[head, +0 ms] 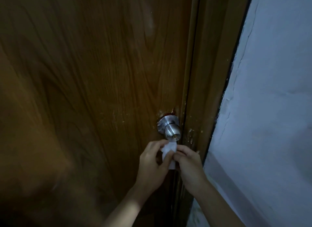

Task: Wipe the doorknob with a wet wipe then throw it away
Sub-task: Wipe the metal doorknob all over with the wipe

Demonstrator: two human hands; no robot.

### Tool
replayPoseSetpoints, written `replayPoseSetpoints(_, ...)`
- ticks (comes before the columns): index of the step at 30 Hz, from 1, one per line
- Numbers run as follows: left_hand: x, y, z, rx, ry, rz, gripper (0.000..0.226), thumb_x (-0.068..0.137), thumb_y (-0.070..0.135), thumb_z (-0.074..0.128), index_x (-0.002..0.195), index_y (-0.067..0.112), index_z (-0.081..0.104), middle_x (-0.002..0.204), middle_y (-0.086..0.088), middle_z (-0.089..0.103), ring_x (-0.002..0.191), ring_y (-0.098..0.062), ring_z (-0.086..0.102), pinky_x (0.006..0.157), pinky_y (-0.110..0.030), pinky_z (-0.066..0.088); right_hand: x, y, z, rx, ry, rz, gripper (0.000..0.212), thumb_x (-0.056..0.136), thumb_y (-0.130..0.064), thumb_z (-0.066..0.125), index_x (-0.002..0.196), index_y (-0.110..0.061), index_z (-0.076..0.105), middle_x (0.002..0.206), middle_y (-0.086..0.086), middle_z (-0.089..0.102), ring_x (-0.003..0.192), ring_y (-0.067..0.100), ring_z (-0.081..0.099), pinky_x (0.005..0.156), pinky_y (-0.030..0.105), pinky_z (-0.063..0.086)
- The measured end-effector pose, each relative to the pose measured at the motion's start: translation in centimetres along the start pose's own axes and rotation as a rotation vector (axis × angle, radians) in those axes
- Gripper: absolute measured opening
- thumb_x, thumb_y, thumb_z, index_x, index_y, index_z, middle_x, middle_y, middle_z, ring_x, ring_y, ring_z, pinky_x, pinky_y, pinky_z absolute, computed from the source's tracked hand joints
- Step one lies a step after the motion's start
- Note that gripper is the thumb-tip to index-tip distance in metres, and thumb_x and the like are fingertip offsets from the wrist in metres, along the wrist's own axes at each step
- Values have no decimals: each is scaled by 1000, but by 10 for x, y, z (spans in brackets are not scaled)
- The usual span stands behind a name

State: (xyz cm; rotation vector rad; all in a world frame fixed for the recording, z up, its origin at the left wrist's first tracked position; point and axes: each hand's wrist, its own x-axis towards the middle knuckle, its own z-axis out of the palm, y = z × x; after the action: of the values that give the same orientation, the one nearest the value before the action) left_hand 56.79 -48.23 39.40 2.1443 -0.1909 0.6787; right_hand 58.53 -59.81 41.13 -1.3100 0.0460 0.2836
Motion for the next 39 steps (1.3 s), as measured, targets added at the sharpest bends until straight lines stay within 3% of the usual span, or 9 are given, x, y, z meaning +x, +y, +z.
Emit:
replayPoseSetpoints(4, -4, -3, -6, -66, 51, 68, 26, 86, 34, 52, 109, 25, 61, 102, 14, 61, 97, 5, 58, 76, -7, 46, -6, -8, -6, -3, -95, -85, 32, 89, 2, 47, 90, -16, 73, 92, 4, 75, 88, 16, 70, 73, 29, 56)
replayPoseSetpoints(6, -2, -3, -10, -48, 158, 112, 24, 85, 31, 53, 104, 22, 64, 96, 10, 63, 92, 4, 60, 73, -7, 46, -4, -10, -10, -180, 28, -230, 34, 88, 2, 49, 85, -21, 73, 86, 1, 75, 82, 12, 69, 71, 22, 55)
replayPoseSetpoints(9, 14, 5, -12, -53, 276, 128, 26, 84, 28, 53, 103, 15, 65, 97, 6, 62, 93, 3, 59, 74, -7, 47, 4, -15, -11, -484, 218, -487, 33, 87, 3, 50, 101, -21, 66, 98, -6, 66, 89, 2, 61, 72, 5, 48)
replayPoseSetpoints(12, 35, 13, -5, 11, 244, 157, 24, 85, 21, 56, 107, 13, 65, 104, 5, 59, 97, 8, 53, 78, -6, 45, 14, -17, -10, -645, 199, -614, 43, 87, 5, 47, 122, -18, 56, 116, -13, 54, 109, 1, 51, 84, -6, 35)
replayPoseSetpoints(15, 46, 10, 8, 218, 124, 180, 28, 89, 26, 48, 112, 17, 62, 112, 0, 62, 101, -5, 54, 76, -11, 43, 19, -14, -8, -677, 88, -643, 50, 89, 4, 46, 133, -20, 45, 124, -15, 50, 120, -2, 45, 101, 11, 36)
replayPoseSetpoints(19, 45, -8, 19, 472, 130, 281, 33, 88, 36, 45, 111, 18, 62, 107, -2, 68, 90, -11, 49, 63, -23, 45, 23, -10, -8, -645, 112, -677, 44, 90, -1, 47, 129, -20, 49, 119, -7, 61, 112, 1, 54, 97, 20, 46)
replayPoseSetpoints(28, 30, -14, 30, 257, 324, 129, 45, 90, 48, 38, 107, 15, 64, 92, -3, 70, 86, -7, 45, 62, -24, 47, 29, -10, -8, -604, 179, -576, 45, 87, 1, 51, 129, -15, 51, 126, 7, 61, 118, 16, 55, 99, 36, 49)
replayPoseSetpoints(34, 22, -15, 32, 105, 325, -21, 33, 77, 33, 61, 99, 10, 69, 85, 0, 70, 81, -7, 54, 72, -3, 39, 27, -10, -7, -528, 155, -511, 48, 85, -2, 55, 130, -16, 50, 127, 8, 60, 116, 16, 55, 97, 32, 50)
replayPoseSetpoints(39, 15, -29, 15, 84, 151, -125, 14, 76, 21, 69, 89, 16, 72, 82, 6, 69, 77, -7, 58, 72, -29, 52, 27, -12, -10, -543, 129, -474, 50, 87, 7, 47, 129, -18, 51, 127, 5, 60, 113, 5, 54, 79, -1, 44)
